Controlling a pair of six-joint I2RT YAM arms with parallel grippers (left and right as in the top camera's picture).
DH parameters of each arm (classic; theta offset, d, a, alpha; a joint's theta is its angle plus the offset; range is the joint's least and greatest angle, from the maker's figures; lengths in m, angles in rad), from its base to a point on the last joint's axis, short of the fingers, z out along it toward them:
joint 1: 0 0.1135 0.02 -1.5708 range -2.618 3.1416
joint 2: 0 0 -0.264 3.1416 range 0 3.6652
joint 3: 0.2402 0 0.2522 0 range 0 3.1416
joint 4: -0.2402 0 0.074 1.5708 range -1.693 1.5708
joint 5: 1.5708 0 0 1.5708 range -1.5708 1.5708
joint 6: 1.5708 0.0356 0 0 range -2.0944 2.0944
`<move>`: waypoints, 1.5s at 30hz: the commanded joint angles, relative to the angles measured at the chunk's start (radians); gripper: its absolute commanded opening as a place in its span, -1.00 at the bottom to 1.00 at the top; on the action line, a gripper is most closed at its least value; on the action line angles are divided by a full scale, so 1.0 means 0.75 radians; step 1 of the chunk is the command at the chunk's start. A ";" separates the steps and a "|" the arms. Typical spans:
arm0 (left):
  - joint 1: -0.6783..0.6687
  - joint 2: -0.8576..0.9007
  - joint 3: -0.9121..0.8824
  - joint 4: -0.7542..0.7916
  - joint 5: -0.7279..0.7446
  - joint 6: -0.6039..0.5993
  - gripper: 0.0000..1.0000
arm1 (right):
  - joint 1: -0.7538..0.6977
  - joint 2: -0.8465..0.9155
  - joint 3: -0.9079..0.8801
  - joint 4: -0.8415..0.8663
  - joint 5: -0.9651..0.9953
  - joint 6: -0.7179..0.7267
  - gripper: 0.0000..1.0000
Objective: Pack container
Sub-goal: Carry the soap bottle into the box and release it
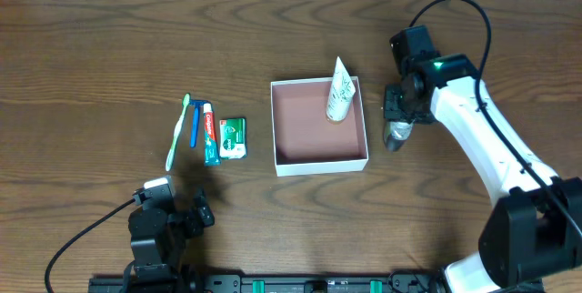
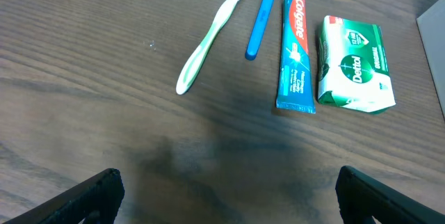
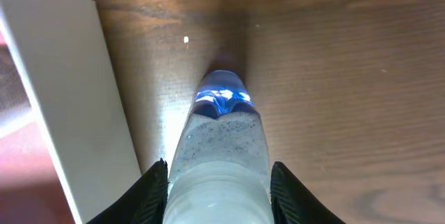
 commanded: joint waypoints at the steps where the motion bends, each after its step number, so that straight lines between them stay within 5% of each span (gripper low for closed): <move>1: 0.007 -0.006 -0.019 -0.004 0.001 0.018 0.96 | 0.000 -0.187 0.149 -0.047 0.028 -0.053 -0.37; 13: 0.007 -0.006 -0.019 -0.004 0.001 0.018 0.96 | 0.206 -0.503 0.335 -0.244 -0.223 -0.056 -0.34; 19: 0.007 -0.006 -0.019 -0.004 0.001 0.018 0.96 | 0.319 -0.408 0.302 -0.248 -0.235 0.099 -0.35; 35: 0.007 -0.006 -0.019 -0.004 0.001 0.018 0.96 | 0.344 -0.070 0.244 -0.114 -0.156 0.109 -0.34; 45: 0.007 -0.006 -0.019 -0.004 0.001 0.018 0.96 | 0.345 -0.038 0.123 -0.062 -0.132 0.114 0.05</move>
